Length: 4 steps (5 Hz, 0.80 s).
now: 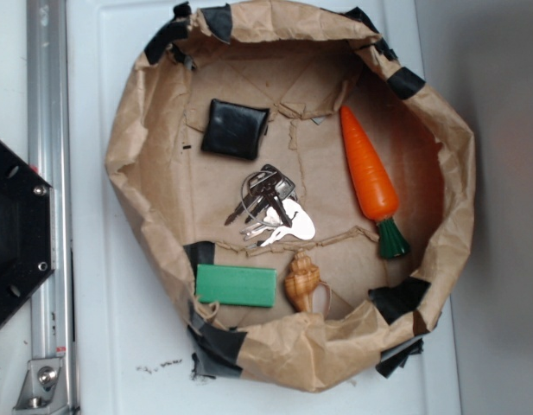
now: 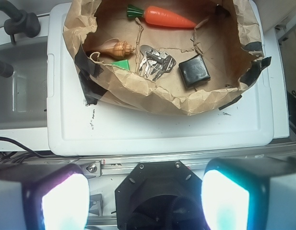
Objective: Grab the black box.
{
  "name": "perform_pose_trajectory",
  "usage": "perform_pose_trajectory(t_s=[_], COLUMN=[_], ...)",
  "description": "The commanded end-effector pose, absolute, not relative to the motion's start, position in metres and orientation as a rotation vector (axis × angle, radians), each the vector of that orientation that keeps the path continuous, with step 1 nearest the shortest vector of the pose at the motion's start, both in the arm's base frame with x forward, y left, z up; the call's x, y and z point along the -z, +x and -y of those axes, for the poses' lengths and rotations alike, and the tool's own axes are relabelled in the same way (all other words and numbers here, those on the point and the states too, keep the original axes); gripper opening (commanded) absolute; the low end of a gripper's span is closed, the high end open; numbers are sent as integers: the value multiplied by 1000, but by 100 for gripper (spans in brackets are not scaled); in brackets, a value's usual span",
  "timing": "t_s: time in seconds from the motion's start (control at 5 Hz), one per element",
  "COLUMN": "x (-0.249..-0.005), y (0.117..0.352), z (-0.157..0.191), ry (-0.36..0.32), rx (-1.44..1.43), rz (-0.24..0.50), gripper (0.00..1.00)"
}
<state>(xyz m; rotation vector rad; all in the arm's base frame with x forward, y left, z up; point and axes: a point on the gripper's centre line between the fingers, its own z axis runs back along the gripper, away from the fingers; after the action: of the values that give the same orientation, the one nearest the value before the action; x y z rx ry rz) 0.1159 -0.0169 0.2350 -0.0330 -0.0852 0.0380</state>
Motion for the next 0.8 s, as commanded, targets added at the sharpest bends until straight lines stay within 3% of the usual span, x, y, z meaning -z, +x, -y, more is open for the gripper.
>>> perform_pose_trajectory(t_s=[0.0, 0.2, 0.4, 0.6], x=[-235, -222, -190, -155], y=[116, 164, 218, 249], z=[17, -13, -26, -37], ry=[-33, 41, 46, 62], rx=[-38, 52, 253, 363], rz=[85, 64, -10, -63], gripper=[100, 100, 100, 100])
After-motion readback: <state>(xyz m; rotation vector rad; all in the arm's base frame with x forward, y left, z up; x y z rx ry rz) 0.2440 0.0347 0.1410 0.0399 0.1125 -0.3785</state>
